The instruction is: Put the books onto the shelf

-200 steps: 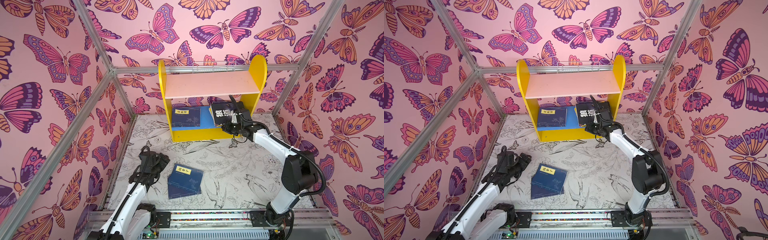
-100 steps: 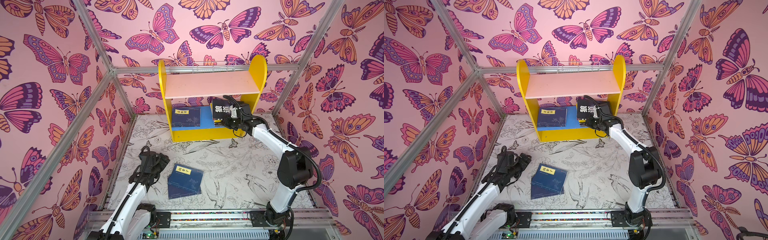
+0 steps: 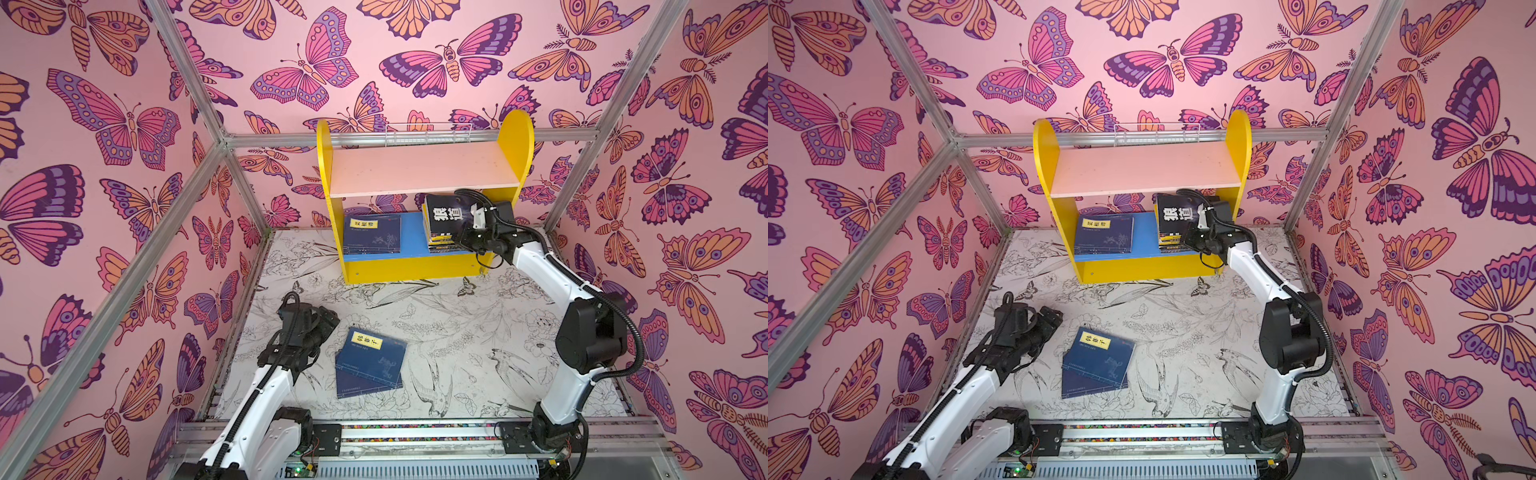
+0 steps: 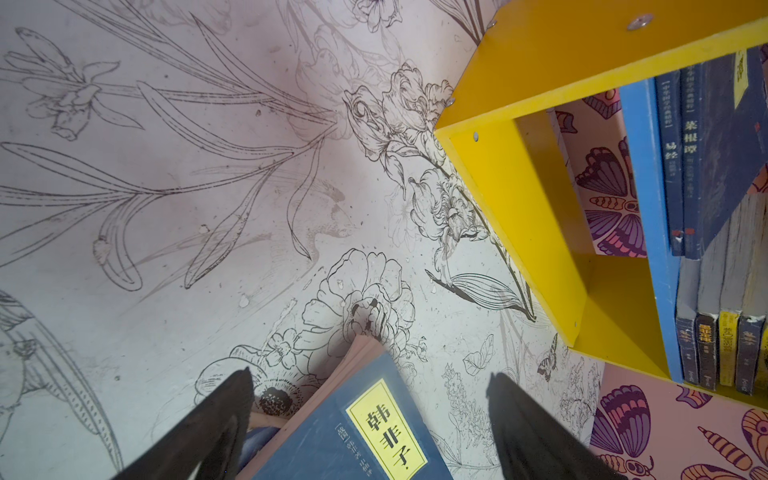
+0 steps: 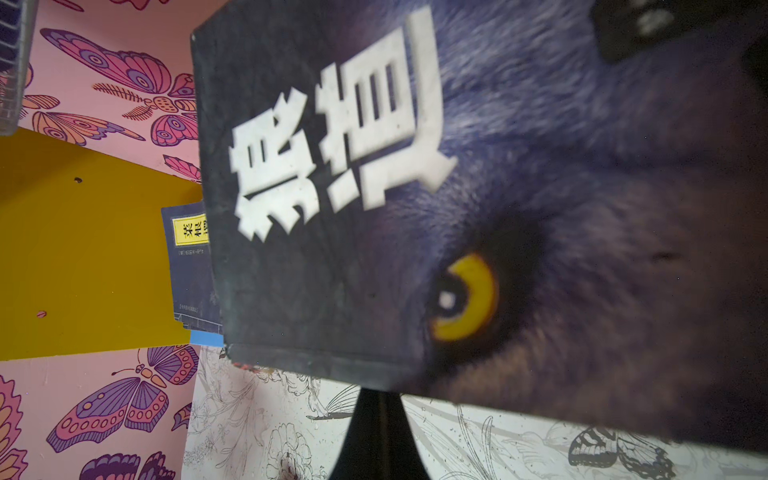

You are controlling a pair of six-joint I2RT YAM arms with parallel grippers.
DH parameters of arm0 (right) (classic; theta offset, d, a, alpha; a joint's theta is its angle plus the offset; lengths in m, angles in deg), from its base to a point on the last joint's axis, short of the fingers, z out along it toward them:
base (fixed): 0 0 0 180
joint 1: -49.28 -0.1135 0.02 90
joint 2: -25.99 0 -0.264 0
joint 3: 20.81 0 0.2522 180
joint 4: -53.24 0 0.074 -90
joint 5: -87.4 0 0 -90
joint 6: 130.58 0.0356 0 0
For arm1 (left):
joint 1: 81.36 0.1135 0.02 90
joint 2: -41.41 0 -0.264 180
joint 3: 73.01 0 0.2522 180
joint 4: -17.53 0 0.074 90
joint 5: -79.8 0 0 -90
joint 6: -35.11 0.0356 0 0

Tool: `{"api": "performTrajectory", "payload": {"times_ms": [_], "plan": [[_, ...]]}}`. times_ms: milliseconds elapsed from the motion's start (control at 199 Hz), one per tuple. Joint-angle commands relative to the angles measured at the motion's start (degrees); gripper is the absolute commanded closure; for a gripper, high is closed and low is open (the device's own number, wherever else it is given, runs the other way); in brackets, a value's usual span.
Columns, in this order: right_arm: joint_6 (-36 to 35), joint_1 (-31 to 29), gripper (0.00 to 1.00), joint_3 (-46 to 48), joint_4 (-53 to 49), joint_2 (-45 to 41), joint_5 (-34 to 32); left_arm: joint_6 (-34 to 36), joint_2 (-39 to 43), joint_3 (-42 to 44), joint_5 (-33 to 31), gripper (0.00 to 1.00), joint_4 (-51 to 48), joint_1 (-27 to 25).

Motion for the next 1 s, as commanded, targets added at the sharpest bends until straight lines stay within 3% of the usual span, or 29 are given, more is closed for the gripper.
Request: {"api": "performTrajectory", "payload": {"times_ms": [0,175,301,436,546,672,837,998], "plan": [[-2.0,1.1,0.97,1.4,2.3,-4.4,-1.1,1.3,0.5,-0.4,-0.2,0.10,-0.8,0.3],[-3.1,0.6,0.92,12.3,7.4,-14.2,-3.5,3.5,0.1,-1.0,-0.1,0.10,-0.9,0.3],[-7.3,-2.9,0.79,20.9,6.4,-20.1,-3.3,5.4,-0.8,-1.1,0.4,0.11,-0.9,0.1],[-13.3,-10.8,0.61,27.4,1.8,-20.8,0.2,7.4,-2.3,-1.1,1.3,0.12,-0.8,-0.9],[-21.1,-20.5,0.48,29.2,-3.6,-17.2,5.3,9.0,-4.7,-1.3,1.3,0.12,-0.8,-3.2],[-27.4,-27.8,0.44,25.4,-13.7,-8.4,9.3,12.3,-8.5,-2.0,1.7,0.13,-0.9,-5.5],[-31.2,-29.8,0.45,20.3,-21.3,3.8,16.6,15.2,-13.5,-2.0,3.7,0.13,-0.9,-6.9],[-35.9,-29.8,0.46,15.1,-24.7,9.9,20.8,16.7,-17.7,-2.0,4.4,0.14,-0.8,-7.8]]}}
